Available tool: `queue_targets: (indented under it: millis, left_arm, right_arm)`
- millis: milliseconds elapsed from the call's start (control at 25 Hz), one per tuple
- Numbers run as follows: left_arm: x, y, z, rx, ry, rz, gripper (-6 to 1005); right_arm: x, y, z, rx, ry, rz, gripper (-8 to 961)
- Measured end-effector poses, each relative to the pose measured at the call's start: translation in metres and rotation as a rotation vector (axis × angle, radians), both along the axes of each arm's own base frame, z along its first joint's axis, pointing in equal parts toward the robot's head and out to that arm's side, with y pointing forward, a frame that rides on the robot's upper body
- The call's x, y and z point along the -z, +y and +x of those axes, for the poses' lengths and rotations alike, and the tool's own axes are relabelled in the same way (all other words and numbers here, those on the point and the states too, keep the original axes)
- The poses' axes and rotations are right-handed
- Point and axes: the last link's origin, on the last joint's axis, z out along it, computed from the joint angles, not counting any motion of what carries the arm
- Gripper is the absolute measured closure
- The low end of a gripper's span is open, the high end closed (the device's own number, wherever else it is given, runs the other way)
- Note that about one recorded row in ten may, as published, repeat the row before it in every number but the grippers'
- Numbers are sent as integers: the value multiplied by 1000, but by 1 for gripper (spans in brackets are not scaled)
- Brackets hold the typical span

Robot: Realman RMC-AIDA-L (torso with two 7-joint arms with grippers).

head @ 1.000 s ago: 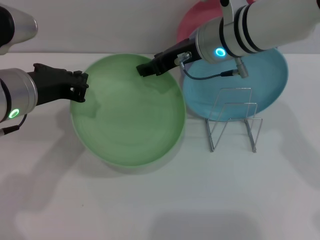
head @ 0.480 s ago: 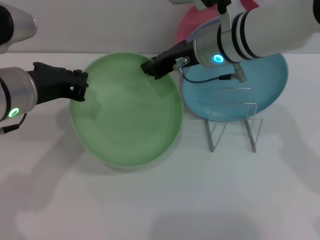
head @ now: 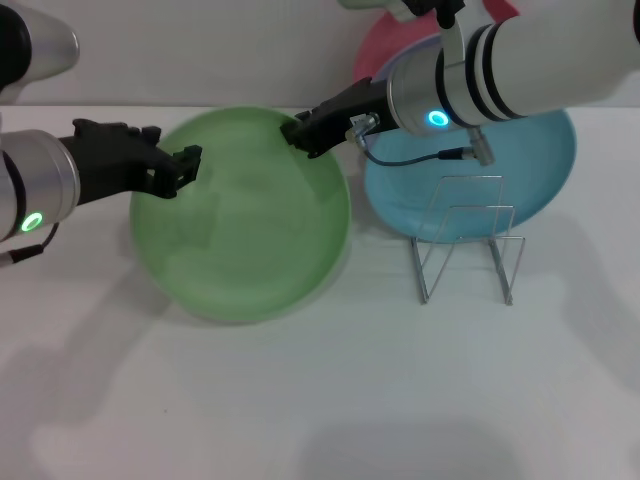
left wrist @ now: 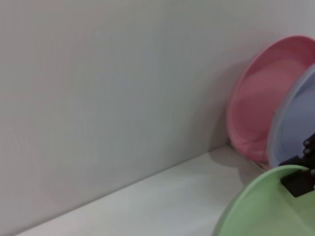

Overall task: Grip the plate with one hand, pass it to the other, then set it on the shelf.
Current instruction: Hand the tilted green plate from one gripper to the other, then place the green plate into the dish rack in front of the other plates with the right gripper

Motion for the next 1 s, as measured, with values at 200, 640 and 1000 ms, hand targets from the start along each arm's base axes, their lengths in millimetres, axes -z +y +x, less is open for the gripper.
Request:
queue_targets:
  millis: [200,640,1000]
  left_arm:
    - [-12,-1,4,58,23,64,426]
    - [-49,-8,-3,293,-37,541,236]
    - [-28,-32,-70,384,-187,926,209]
  right_arm:
    - [-5,1,3,-3,-9,25,839]
    - [-47,-2,1,-55,73,227,906]
    - [-88,-47,14,-278,227,510,916]
